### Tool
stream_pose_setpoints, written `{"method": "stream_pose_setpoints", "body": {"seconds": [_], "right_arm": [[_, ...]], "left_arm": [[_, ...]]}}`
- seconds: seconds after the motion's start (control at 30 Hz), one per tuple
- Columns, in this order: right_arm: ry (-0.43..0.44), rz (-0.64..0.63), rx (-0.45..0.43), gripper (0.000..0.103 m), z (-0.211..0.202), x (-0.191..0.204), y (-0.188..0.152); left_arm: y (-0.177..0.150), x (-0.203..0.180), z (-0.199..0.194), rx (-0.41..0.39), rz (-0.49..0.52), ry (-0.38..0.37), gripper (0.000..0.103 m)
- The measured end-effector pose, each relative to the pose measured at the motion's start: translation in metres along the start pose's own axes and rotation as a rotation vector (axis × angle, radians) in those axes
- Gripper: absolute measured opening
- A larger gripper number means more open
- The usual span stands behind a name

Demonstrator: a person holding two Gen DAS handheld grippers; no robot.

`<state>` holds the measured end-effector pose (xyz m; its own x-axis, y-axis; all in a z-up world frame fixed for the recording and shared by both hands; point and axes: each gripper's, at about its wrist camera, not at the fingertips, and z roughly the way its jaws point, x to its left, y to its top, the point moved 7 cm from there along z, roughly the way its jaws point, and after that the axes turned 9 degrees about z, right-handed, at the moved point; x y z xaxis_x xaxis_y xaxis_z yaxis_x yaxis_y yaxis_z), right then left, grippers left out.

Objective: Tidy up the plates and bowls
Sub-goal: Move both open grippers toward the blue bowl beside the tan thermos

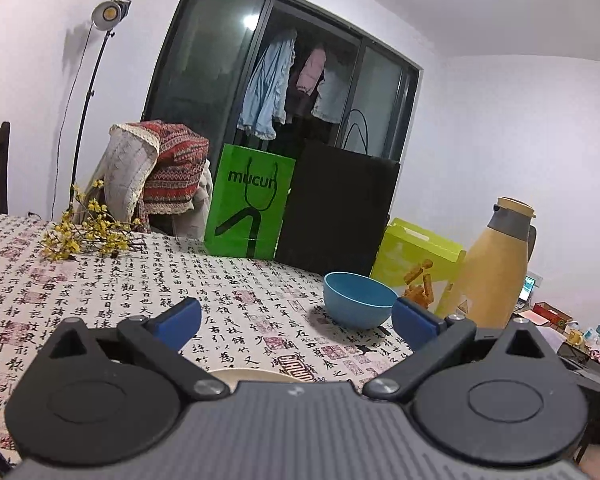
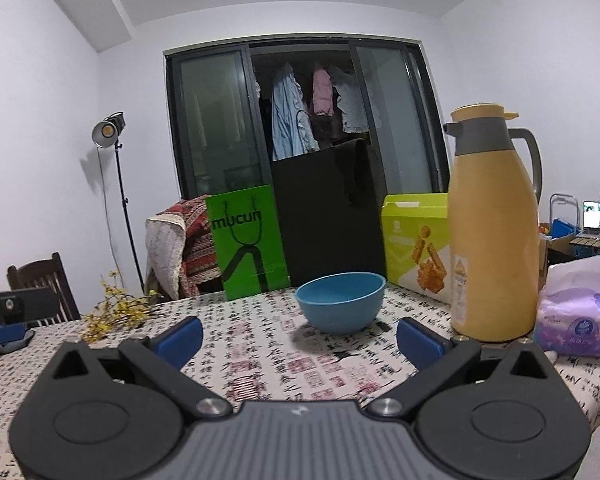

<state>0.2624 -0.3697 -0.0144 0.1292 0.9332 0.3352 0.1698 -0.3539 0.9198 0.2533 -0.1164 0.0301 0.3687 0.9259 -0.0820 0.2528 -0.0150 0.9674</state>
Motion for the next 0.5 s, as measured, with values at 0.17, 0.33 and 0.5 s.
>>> {"method": "stream_pose_setpoints", "body": {"seconds": [0.17,0.33,0.5], "right_arm": [[-0.012,0.007,-0.014,0.103,0.01,-0.01,0.008],[-0.022,0.002,-0.014,0.103,0.02,-0.013,0.014],[-0.033,-0.019,-0.006,0.103,0.03,-0.014,0.021]], "left_arm": [[0.009,-0.007,0.016,0.009,0.02,-0.005,0.103],[0.014,-0.015,0.032,0.038,0.027,-0.03,0.103],[0.018,-0.024,0.05,0.082,0.043,-0.037,0.103]]}}
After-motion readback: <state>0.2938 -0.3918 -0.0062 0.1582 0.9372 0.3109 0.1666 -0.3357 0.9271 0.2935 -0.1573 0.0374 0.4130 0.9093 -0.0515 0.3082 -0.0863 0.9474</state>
